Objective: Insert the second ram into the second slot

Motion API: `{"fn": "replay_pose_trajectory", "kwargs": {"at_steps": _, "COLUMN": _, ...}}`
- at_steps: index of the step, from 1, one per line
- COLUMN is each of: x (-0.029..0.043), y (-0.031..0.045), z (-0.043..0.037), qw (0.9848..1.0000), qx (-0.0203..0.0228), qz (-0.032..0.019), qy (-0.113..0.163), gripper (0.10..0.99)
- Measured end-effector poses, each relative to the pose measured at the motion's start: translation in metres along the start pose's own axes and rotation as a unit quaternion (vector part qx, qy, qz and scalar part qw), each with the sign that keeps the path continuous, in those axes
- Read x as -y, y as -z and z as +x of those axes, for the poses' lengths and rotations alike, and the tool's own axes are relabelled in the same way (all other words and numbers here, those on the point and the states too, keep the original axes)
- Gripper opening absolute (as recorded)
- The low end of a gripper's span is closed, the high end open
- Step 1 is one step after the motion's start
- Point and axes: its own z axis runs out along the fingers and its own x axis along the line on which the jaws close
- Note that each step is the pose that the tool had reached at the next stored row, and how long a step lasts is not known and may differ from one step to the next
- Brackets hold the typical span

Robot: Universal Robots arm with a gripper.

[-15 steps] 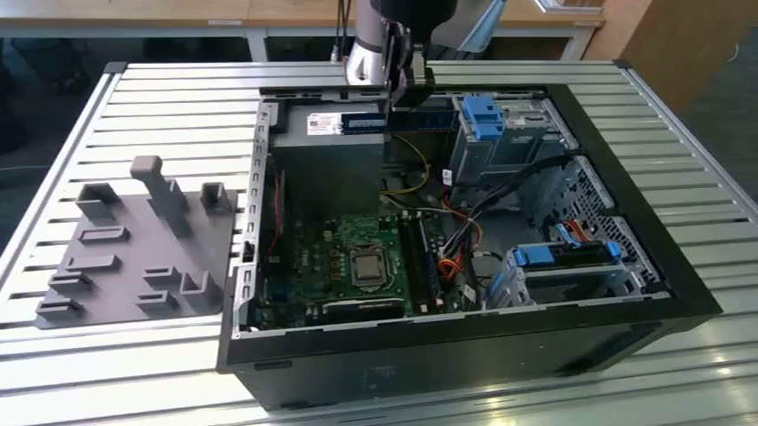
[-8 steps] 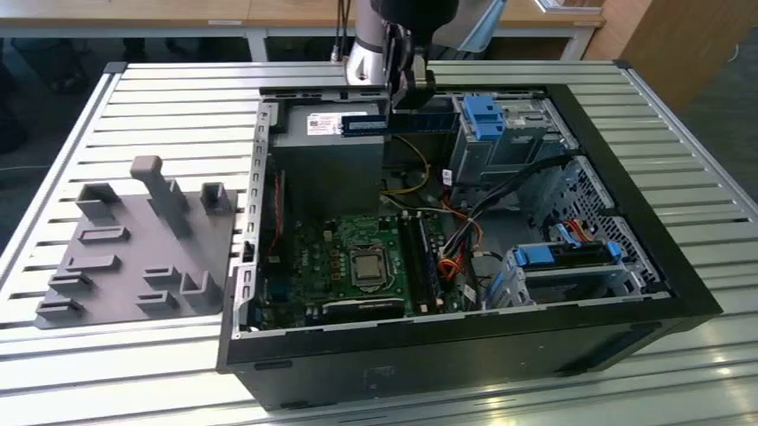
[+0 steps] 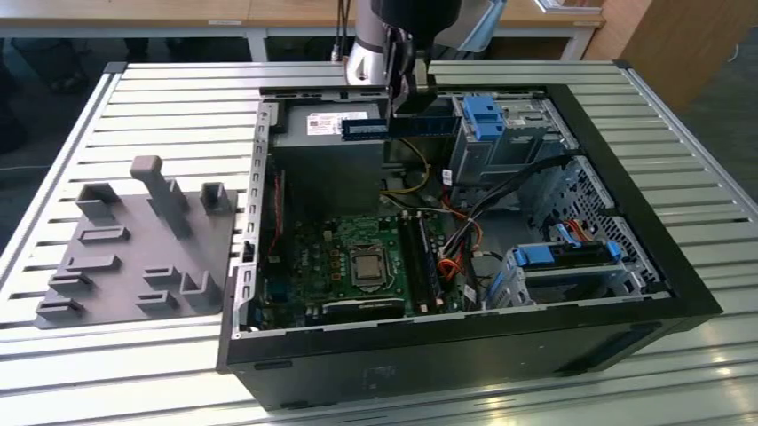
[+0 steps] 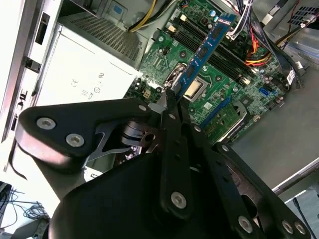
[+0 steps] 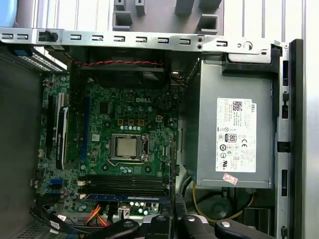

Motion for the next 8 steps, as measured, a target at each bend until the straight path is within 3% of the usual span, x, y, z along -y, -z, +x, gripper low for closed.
{"fn": "replay_pose_trajectory", "kwargs": {"at_steps": 8, "x": -0.0001, "y": 0.0001, "z": 0.0041, "qw": 1.0, "qx": -0.0026, "qz": -0.0001, "qy": 0.0, "gripper": 0.137}}
